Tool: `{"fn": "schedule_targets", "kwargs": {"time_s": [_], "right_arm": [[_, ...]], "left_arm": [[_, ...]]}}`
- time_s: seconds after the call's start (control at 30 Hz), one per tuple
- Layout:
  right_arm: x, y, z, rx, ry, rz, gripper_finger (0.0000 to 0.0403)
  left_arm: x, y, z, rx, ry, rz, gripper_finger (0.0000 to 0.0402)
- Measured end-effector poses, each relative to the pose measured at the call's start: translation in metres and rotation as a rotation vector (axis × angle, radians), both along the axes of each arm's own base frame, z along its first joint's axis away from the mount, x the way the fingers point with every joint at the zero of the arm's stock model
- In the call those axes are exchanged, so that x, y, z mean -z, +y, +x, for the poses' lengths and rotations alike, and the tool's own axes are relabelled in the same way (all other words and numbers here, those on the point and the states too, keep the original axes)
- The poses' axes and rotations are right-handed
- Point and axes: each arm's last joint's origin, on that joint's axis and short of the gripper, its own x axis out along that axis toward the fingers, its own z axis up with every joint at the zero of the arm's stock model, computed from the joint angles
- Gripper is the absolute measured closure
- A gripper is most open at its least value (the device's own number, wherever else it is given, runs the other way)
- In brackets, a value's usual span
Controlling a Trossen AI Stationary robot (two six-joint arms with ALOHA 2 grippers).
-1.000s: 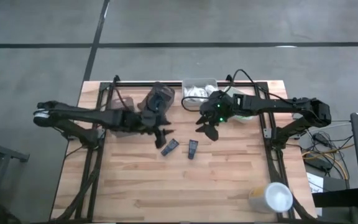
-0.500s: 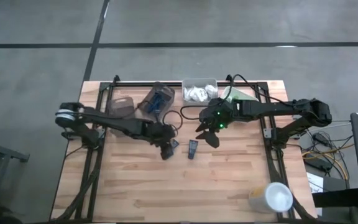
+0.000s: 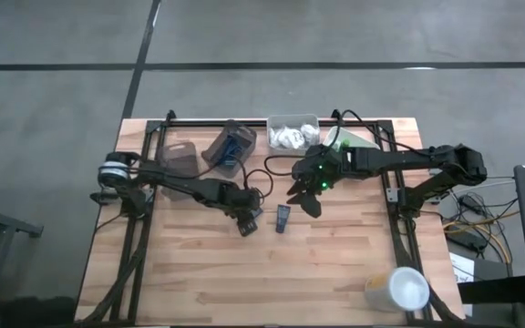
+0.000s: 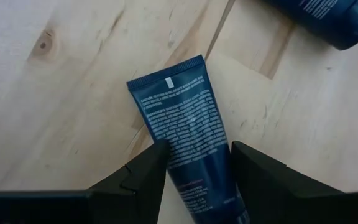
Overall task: Pick & Place Travel size toiletries
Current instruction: Put the left shaving cream into the left black bin
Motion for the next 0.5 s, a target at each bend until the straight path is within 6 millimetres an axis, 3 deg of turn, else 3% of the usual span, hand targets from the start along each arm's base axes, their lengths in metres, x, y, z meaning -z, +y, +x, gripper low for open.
{"fn": "schedule_targets", "kwargs": {"time_s": [0.23,0.5], "right_arm": [[0.0,0.0,0.0,-0.003,-0.002,-0.006,0.0271],[0.0,0.0,0.0,-0.01,-0.009,-0.022,0.0296]], "left_arm": [[0.002,0.0,-0.001,0.008,0.013,-0.012,0.0228],[-0.022,0.0,-0.009,0.051,-0.034,0.007,0.0312]]}}
